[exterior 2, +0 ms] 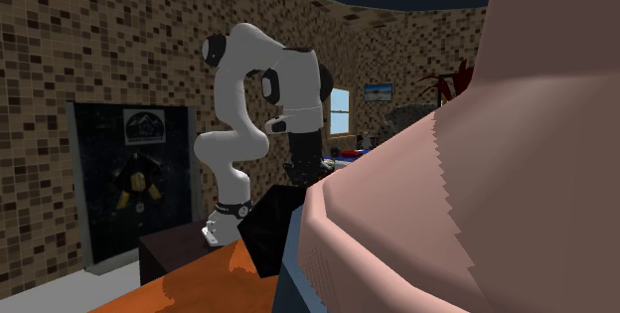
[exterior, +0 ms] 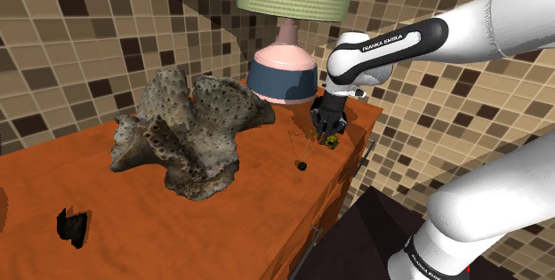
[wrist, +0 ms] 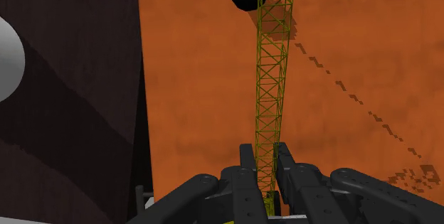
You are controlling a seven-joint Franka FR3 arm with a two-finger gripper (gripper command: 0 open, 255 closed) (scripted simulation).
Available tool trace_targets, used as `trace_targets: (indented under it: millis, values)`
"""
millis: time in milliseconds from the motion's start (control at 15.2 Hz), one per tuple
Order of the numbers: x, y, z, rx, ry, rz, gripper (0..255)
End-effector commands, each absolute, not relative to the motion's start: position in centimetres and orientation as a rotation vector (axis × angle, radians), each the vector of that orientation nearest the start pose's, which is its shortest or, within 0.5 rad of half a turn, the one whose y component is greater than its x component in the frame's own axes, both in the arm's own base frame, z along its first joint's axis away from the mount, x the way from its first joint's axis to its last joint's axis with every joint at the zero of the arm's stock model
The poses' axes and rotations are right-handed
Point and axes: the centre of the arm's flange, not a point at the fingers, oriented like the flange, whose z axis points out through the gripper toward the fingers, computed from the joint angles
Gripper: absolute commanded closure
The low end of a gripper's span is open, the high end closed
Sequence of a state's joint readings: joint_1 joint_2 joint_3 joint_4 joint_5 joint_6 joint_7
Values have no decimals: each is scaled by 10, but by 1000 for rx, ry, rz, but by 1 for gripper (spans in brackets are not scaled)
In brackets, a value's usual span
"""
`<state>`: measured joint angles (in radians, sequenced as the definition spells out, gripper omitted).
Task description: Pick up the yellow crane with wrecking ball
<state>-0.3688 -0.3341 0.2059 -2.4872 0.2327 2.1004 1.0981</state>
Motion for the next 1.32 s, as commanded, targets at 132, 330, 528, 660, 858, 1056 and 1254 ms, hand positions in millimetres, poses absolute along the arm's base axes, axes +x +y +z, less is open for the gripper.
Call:
trace_targets:
  millis: [132, 330, 528, 660, 858, 1056, 1254]
  values:
    - [420, -58, 402, -2331, 1959, 164, 255]
    - [421, -58, 413, -2332, 1959, 164, 255]
    - [421, -58, 429, -2332, 1959, 164, 255]
    - [421, -58, 440, -2332, 1959, 164, 255]
    - [421, -58, 456, -2332, 1959, 164, 255]
    - [421, -58, 472, -2332, 1959, 164, 255]
    - [421, -58, 483, -2332, 1959, 164, 255]
